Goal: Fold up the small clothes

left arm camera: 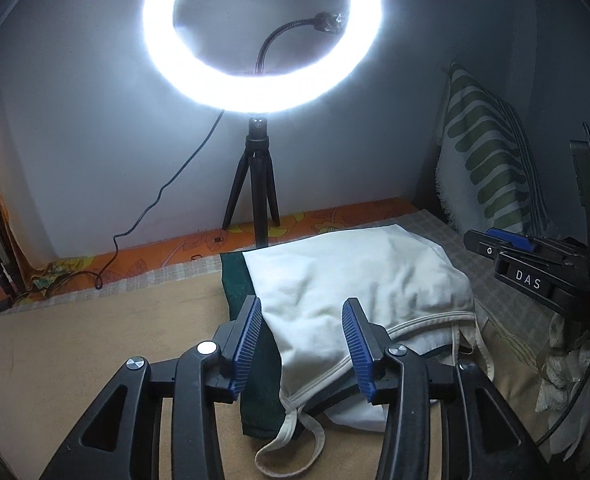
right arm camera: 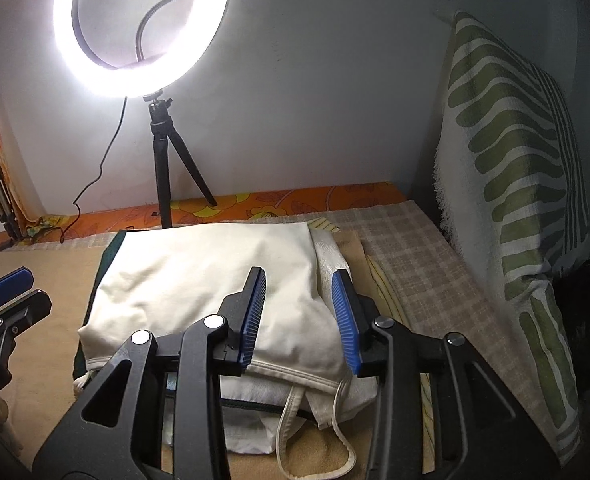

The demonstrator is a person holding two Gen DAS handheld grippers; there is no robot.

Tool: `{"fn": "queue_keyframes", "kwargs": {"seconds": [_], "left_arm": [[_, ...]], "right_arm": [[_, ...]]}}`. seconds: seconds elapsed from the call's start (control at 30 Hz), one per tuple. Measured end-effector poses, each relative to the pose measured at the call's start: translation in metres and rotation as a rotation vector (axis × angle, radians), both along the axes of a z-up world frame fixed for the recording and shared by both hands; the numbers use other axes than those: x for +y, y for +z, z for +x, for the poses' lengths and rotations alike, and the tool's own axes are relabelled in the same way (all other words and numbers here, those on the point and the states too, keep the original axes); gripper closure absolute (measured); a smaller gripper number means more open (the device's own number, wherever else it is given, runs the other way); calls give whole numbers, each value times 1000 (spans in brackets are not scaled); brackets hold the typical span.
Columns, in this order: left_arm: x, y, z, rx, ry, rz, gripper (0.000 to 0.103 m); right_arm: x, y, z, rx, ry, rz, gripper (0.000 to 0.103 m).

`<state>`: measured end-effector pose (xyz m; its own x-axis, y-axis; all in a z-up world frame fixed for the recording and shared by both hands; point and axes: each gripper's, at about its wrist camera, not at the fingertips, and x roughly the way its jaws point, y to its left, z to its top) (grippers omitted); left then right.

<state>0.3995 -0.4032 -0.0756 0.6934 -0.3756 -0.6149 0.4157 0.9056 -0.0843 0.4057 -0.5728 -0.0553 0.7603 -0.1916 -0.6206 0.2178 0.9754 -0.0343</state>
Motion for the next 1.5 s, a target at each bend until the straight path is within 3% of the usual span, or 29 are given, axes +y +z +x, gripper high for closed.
{"fn": "queue_keyframes", "kwargs": {"seconds": [0.47, 0.6, 0.67, 0.73, 0.83, 0.97, 1.1, 1.23, 1.33, 1.5], "left_arm": [[48, 69, -80, -96, -13, -34, 49], [65, 82, -105, -112, -15, -46, 37], [74, 86, -118, -121, -16, -49, 32], [81, 89, -131, -126, -19, -48, 25], [94, 91, -152, -133, -23, -48, 17], [110, 91, -178, -151, -32, -24, 11], [128, 90, -199, -162, -35, -14, 5], [148, 83, -219, -159, -33, -12, 0], [160, 76, -233, -165, -27, 10, 0], [172, 63, -253, -187, -13, 74, 0]], "right_arm": [[52, 65, -75, -65, 0, -18, 67], [69, 77, -100, -91, -4, 0, 65], [78, 82, -114, -110, 1, 10, 55], [88, 86, -128, -129, 3, 27, 54], [104, 86, -149, -138, 10, 48, 53], [122, 81, -178, -148, 2, 71, 41], [143, 71, -202, -131, -7, 40, 37], [156, 64, -216, -130, -28, 29, 22], [163, 58, -223, -134, -35, 45, 21], [175, 44, -229, -138, -50, 64, 11]]}}
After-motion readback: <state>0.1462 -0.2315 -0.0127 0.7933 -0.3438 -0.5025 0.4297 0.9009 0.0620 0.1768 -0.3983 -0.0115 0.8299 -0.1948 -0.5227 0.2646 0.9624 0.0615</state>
